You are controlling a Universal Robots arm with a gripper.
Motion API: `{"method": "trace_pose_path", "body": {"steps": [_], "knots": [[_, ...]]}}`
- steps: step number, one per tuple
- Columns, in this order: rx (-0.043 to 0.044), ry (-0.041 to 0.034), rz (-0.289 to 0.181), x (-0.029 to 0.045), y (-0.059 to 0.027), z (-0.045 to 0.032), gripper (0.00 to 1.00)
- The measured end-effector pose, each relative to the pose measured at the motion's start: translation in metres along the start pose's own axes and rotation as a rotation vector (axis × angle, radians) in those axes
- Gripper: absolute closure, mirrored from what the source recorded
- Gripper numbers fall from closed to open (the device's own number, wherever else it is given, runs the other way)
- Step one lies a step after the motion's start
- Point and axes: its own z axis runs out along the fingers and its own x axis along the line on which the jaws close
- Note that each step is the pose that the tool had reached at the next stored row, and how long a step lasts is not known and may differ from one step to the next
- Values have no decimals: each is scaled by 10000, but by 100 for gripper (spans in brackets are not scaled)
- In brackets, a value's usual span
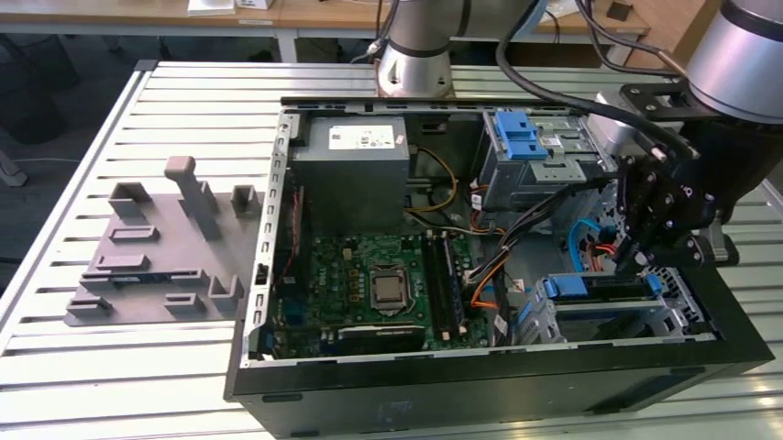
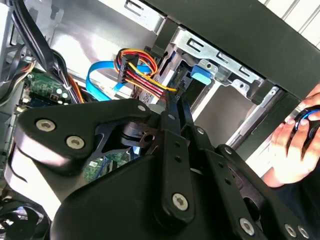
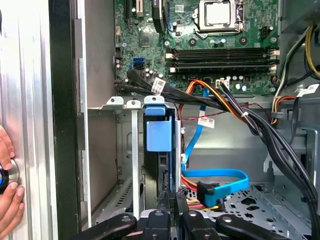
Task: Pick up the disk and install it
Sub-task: 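Insert the first disk wire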
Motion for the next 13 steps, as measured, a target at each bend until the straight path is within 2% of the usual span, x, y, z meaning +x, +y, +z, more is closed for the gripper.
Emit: {"method": "trace_pose_path", "body": {"steps": [3, 9, 13], "knots": [[16, -29, -84, 2, 5, 14, 84], [76, -29, -89, 4, 9, 47, 84], [126, -74, -83, 22, 24, 57, 84]]}}
